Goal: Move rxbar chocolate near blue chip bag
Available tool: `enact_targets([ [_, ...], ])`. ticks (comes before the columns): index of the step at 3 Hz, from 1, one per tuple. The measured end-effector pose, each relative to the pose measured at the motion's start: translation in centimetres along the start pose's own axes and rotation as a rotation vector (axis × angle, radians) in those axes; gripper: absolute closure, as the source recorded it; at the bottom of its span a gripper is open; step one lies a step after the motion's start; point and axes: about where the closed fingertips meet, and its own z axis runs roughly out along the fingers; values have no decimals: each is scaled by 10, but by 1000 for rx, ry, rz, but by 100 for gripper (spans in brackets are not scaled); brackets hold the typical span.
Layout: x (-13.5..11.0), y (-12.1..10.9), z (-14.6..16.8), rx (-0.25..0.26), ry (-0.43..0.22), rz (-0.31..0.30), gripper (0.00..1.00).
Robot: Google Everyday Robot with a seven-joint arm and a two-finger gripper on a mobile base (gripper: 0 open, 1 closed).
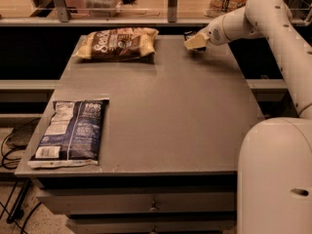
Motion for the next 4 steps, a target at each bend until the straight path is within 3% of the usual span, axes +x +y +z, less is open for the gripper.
enact_targets([
  [1,-32,17,-15,-20,-44,-82,100],
  [2,-58,52,-30,-75,-96,-144,100],
  [3,-59,99,-42,-170,-106,-132,100],
  [4,-54,112,-30,-203,-95,-135,100],
])
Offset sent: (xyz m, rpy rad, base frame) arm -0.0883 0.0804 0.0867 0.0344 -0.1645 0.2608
